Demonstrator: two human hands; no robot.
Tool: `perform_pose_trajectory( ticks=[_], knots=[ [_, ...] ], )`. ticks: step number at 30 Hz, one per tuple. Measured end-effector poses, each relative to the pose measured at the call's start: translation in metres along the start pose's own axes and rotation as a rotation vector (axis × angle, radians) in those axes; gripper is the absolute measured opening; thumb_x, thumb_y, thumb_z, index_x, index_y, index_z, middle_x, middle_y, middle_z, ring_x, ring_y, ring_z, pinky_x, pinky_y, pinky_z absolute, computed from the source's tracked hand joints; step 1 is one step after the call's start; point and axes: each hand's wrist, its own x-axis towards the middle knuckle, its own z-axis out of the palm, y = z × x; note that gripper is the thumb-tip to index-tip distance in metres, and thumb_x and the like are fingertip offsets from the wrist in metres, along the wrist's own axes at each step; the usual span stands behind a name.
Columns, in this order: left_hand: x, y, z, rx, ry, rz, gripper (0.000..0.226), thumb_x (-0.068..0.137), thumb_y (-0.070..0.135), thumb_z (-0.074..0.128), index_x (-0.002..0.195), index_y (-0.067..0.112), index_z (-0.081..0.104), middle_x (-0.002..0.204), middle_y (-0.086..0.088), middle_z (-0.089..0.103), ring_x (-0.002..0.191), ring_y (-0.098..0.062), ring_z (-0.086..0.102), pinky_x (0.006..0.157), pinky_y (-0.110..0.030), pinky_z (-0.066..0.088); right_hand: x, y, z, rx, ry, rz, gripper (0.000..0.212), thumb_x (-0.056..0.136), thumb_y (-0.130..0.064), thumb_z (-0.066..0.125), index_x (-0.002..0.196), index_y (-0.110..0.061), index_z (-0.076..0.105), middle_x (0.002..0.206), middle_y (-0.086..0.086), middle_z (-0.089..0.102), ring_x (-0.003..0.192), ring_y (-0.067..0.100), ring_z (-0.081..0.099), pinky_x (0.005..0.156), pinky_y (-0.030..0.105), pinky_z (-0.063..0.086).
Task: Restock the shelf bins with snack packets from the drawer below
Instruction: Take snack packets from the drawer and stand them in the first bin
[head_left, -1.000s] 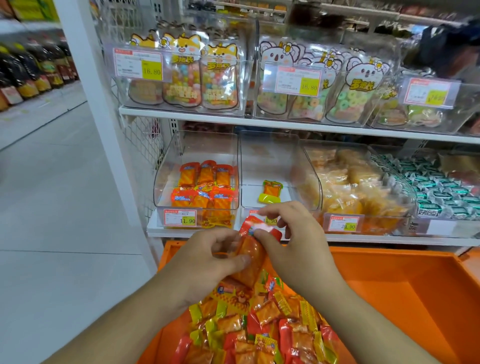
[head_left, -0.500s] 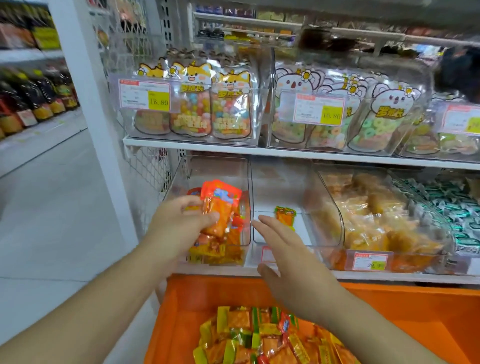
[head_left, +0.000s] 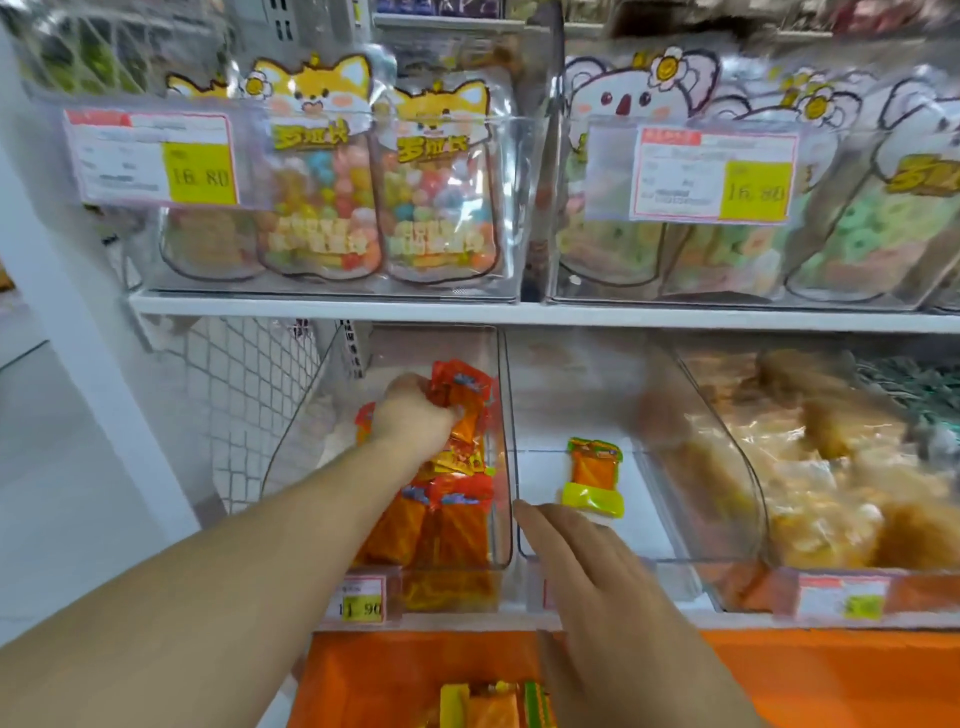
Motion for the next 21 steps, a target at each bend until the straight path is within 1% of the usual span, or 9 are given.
perform_pose_trajectory(
  ticks=[2,4,7,9,13,16,18,20,21],
  knots=[
    [0.002,-0.004,0.004,0.111,-0.003,0.038,0.037,0.083,0.042,0.08,0.108,0.016,0.072,0.104,-0.009,0.076,0.095,-0.031,0.072,0.08,-0.037,0.06,-0.001,0.007,0.008,-0.078,0.013,-0.001,0.097,0.049,-0.032,0.07,0.144,-0.021,0.054,0.126,-0.008,0.065,0.101,0.015,0.071,0.072,0.028,0.059],
    [0.0,-0.005,0.007,0.193,-0.021,0.079,0.037,0.089,0.047,0.074,0.111,0.017,0.074,0.106,-0.008,0.077,0.099,-0.03,0.071,0.076,-0.031,0.053,-0.001,0.01,0.005,-0.156,0.053,-0.016,0.097,0.047,-0.033,0.074,0.141,-0.019,0.056,0.123,-0.007,0.066,0.098,0.015,0.07,0.072,0.027,0.059],
    [-0.003,-0.006,0.009,0.449,0.001,0.188,0.048,0.094,0.059,0.061,0.119,0.02,0.072,0.116,-0.01,0.072,0.109,-0.031,0.064,0.093,-0.037,0.051,-0.002,0.008,0.001,-0.202,0.03,0.005,0.105,0.043,-0.034,0.085,0.142,-0.018,0.056,0.123,-0.008,0.066,0.099,0.013,0.07,0.077,0.024,0.058],
    [-0.006,-0.007,0.007,0.612,0.009,0.211,0.056,0.095,0.067,0.052,0.124,0.023,0.069,0.12,-0.014,0.065,0.112,-0.034,0.057,0.099,-0.042,0.047,-0.004,0.006,-0.001,-0.203,0.003,0.026,0.107,0.041,-0.034,0.087,0.143,-0.018,0.056,0.123,-0.008,0.065,0.1,0.012,0.07,0.079,0.024,0.058],
    [-0.006,-0.016,-0.002,0.626,-0.046,0.211,0.061,0.092,0.069,0.048,0.129,0.023,0.065,0.121,-0.014,0.064,0.116,-0.038,0.057,0.099,-0.046,0.048,-0.006,0.002,-0.004,-0.223,0.0,0.022,0.109,0.041,-0.041,0.089,0.142,-0.021,0.055,0.124,-0.011,0.065,0.102,0.01,0.07,0.081,0.022,0.058],
    [-0.014,-0.018,-0.009,0.595,-0.104,0.261,0.062,0.084,0.067,0.055,0.131,0.026,0.062,0.124,-0.004,0.068,0.12,-0.034,0.056,0.102,-0.048,0.048,-0.008,-0.001,-0.003,-0.203,-0.027,0.059,0.109,0.041,-0.04,0.09,0.141,-0.022,0.054,0.123,-0.01,0.066,0.103,0.011,0.071,0.079,0.024,0.06],
    [-0.019,-0.018,-0.012,0.595,-0.133,0.293,0.056,0.09,0.058,0.064,0.136,0.027,0.06,0.129,0.001,0.066,0.127,-0.032,0.049,0.107,-0.047,0.043,-0.008,-0.01,-0.008,-0.163,-0.089,0.058,0.106,0.055,-0.038,0.087,0.15,-0.025,0.041,0.136,-0.01,0.059,0.119,0.014,0.065,0.09,0.029,0.058],
    [-0.023,-0.016,-0.013,0.64,-0.134,0.332,0.054,0.092,0.054,0.066,0.14,0.029,0.059,0.134,0.001,0.065,0.131,-0.031,0.046,0.11,-0.045,0.04,-0.005,-0.015,-0.013,-0.122,-0.05,0.007,0.095,0.089,-0.03,0.07,0.162,-0.034,0.009,0.16,-0.015,0.027,0.148,0.013,0.033,0.118,0.032,0.037],
    [-0.024,-0.016,-0.014,0.677,-0.13,0.354,0.054,0.093,0.054,0.065,0.14,0.03,0.059,0.135,0.001,0.064,0.132,-0.032,0.045,0.11,-0.046,0.038,-0.007,-0.016,-0.015,-0.06,-0.048,0.013,0.09,0.098,-0.028,0.059,0.163,-0.037,-0.003,0.165,-0.018,0.012,0.153,0.01,0.016,0.124,0.029,0.023]
  ],
)
